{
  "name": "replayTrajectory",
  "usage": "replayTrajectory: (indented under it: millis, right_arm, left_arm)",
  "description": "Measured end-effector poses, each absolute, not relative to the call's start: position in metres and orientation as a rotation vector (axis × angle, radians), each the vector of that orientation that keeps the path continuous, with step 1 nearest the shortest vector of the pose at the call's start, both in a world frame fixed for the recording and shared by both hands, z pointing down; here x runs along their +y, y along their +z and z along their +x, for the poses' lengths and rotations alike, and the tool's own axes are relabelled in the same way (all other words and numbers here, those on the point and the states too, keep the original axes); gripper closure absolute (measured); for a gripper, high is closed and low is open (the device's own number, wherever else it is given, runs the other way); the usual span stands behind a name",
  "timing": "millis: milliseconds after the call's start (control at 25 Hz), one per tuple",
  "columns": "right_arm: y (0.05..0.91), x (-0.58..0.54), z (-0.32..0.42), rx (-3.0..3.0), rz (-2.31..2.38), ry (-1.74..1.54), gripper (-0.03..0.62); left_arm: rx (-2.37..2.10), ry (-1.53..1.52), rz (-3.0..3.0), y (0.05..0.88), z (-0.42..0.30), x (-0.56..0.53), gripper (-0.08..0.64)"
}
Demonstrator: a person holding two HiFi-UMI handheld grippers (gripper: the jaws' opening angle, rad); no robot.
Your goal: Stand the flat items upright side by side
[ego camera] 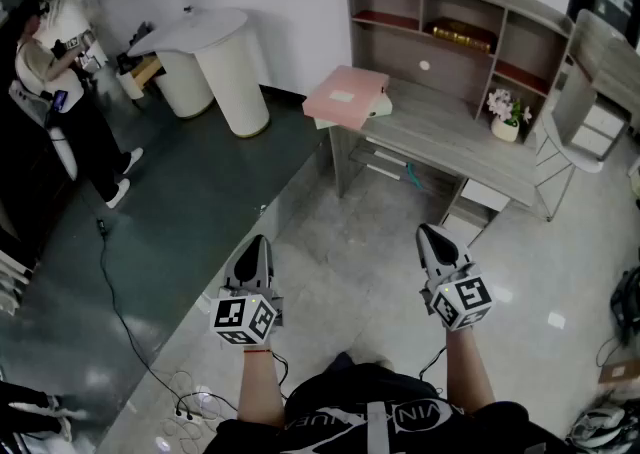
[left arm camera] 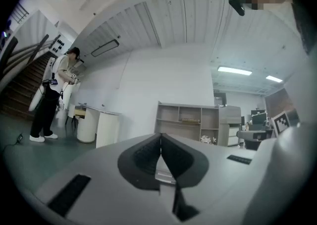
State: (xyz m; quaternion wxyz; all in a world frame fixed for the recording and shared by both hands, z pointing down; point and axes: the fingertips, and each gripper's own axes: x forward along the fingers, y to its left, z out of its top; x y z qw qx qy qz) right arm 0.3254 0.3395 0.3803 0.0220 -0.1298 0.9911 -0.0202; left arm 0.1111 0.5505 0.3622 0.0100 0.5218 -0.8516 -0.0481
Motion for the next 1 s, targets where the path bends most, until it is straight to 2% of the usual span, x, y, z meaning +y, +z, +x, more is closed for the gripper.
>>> replayTrajectory:
  millis: [280,880,1000]
  right_arm:
    - [0.385,0.332,0.322,3.054,-0.427,-0.127,0.583]
    - [0.386,0.330,0.289,3.038,-0.436,-0.150,0.583]
    - [0.395,0.331,0.292,3.040,-0.492,-0.181,0.525]
  left_arm:
    - [-2.677,-0.080,1.631,0.364,0.108,0.556,0.555]
    - [-2.630,-0.149,1.651,0.375,0.065,0.546,0.555]
    - [-2.597,-0.174,1.667,0.385,0.059,0.545,0.552]
